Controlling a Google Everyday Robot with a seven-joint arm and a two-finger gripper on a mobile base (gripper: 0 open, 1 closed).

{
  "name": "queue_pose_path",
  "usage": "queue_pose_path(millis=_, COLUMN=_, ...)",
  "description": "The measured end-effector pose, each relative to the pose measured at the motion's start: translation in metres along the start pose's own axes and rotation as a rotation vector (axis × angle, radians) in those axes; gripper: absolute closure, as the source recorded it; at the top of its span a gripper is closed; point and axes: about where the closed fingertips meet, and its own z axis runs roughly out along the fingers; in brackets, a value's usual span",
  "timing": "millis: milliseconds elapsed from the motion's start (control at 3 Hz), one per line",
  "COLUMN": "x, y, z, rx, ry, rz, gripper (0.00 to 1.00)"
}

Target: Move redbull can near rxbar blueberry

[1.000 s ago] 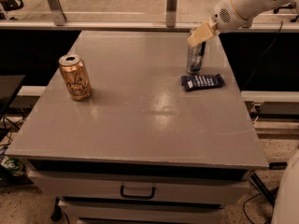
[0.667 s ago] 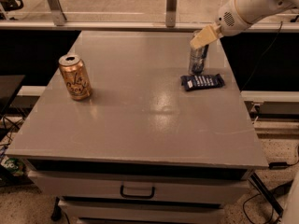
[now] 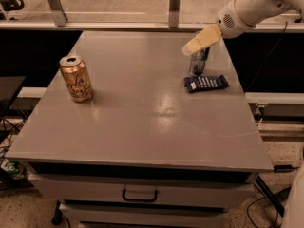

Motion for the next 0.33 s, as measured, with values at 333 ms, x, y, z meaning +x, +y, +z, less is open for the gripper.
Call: queue_pose_path(millis=333, x=0.0000, y=0.0000, z=0.0001, rx=0.000, ry=0.000, rz=0.000, gripper=0.00)
